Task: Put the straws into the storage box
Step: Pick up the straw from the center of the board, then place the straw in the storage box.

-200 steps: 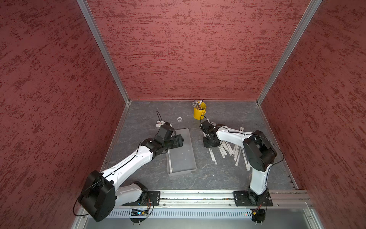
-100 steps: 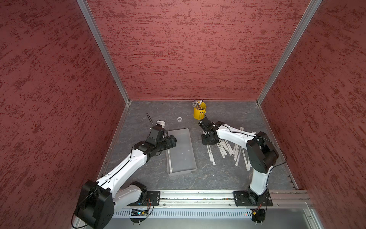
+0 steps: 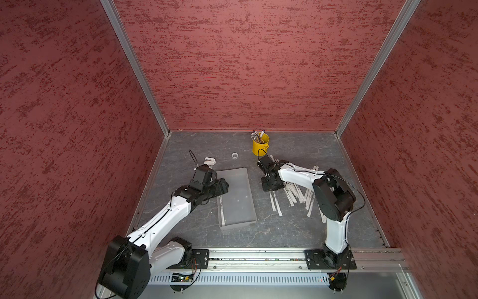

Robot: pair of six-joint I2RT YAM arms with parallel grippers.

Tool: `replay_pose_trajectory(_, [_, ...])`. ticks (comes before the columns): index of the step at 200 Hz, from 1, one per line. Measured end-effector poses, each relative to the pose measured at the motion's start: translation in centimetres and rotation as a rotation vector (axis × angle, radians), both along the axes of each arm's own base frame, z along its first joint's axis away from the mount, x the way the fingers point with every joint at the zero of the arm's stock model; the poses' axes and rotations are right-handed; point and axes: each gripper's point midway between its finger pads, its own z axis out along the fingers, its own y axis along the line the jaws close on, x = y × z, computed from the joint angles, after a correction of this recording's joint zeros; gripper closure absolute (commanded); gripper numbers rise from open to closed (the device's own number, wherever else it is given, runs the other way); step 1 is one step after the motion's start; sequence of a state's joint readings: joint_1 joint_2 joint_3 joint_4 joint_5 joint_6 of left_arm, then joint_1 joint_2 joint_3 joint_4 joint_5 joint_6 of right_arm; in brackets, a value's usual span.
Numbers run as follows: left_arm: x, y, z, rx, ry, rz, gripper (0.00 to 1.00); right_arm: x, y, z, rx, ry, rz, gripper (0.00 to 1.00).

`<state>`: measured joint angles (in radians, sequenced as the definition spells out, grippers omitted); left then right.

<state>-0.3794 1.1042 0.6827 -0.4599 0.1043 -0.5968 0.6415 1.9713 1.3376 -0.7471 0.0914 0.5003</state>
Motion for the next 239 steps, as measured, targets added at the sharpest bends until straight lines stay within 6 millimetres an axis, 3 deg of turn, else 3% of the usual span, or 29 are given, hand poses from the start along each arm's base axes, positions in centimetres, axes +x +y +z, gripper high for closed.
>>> replay_pose_trajectory(29, [0.1, 1.3, 0.7, -0.002, -0.021, 0.042, 0.1, -0.6, 0.8, 0.3, -0.003, -0.01, 0.006, 0.95])
replay_pose_trajectory(56, [0.1, 2.8, 1.4, 0.0, -0.036, 0.09, 0.11, -1.8, 2.8, 3.2, 0.025, -0.054, 0.023, 0.95])
replay_pose_trajectory(89, [-0.4, 4.0, 1.8, -0.005, -0.058, 0.131, 0.12, -2.6, 10.1, 10.3, 0.201, -0.181, 0.06, 0.95])
replay_pose_trajectory(109, [-0.7, 4.8, 1.3, -0.008, -0.046, 0.164, 0.13, -3.6, 14.3, 12.1, 0.3, -0.205, 0.072, 0.95])
replay_pose_trajectory(126, [-0.9, 5.3, 1.1, -0.006, -0.039, 0.179, 0.13, -4.2, 17.6, 11.5, 0.346, -0.191, 0.079, 0.95])
replay_pose_trajectory(145, [-1.0, 5.5, 1.2, -0.007, -0.039, 0.187, 0.13, -4.7, 19.7, 8.8, 0.341, -0.147, 0.08, 0.95])
replay_pose_trajectory(193, [-1.2, 5.5, 1.0, -0.014, -0.03, 0.184, 0.13, -6.3, 20.8, 1.6, 0.264, -0.015, 0.07, 0.95])
replay_pose_trajectory(205, [-1.3, 5.4, 0.9, -0.017, -0.029, 0.18, 0.13, -6.5, 21.1, 1.0, 0.262, 0.002, 0.065, 0.95])
replay_pose_trajectory(239, [-1.4, 5.2, 0.8, -0.029, -0.026, 0.172, 0.14, -6.5, 22.4, 2.2, 0.31, 0.004, 0.064, 0.94])
